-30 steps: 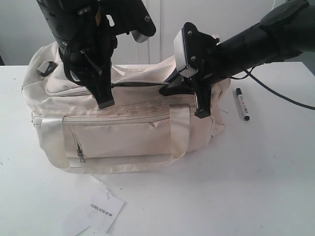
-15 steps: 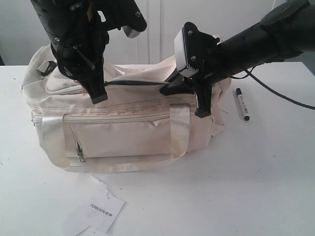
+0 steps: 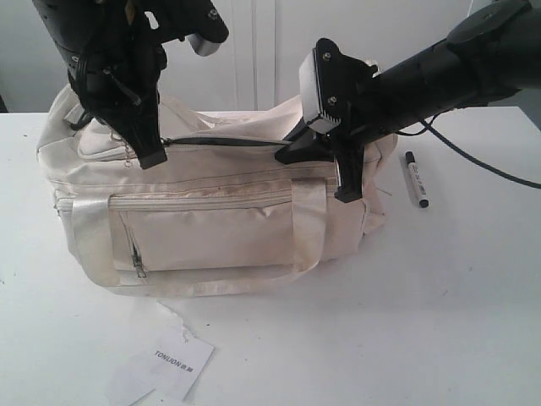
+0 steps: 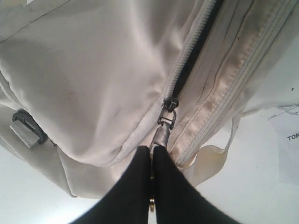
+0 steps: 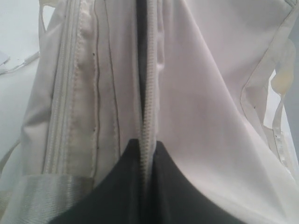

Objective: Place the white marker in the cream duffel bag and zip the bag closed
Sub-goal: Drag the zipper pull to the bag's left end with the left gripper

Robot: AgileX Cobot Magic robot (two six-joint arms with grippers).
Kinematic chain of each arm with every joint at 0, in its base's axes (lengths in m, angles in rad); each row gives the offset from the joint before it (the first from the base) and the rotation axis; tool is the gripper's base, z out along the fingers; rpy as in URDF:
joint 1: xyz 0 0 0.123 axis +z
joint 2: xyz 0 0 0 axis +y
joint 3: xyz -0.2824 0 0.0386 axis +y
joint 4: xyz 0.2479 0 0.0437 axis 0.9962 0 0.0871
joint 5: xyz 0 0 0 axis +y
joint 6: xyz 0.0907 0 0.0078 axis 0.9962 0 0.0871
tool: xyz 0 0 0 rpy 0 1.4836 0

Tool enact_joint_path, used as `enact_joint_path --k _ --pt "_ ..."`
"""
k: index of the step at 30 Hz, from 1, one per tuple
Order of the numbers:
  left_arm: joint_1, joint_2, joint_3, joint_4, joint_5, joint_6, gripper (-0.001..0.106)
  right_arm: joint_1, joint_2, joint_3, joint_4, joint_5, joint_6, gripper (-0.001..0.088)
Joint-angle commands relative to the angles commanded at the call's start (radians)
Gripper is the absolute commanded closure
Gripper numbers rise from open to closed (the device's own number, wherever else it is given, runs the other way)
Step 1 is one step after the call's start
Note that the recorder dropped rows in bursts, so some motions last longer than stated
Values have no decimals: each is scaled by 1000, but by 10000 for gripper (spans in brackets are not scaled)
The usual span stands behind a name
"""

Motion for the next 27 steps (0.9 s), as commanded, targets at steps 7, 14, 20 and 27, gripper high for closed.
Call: enact_joint_path --k 7,14,20,27 --pt "22 0 0 -4 0 4 1053 0 0 0 0 0 0 868" --pt "22 -3 0 3 0 6 1053 0 0 0 0 0 0 868" --pt "24 -11 0 22 0 26 1053 0 0 0 0 0 0 868" --pt "54 -11 0 16 0 26 1053 0 0 0 0 0 0 868"
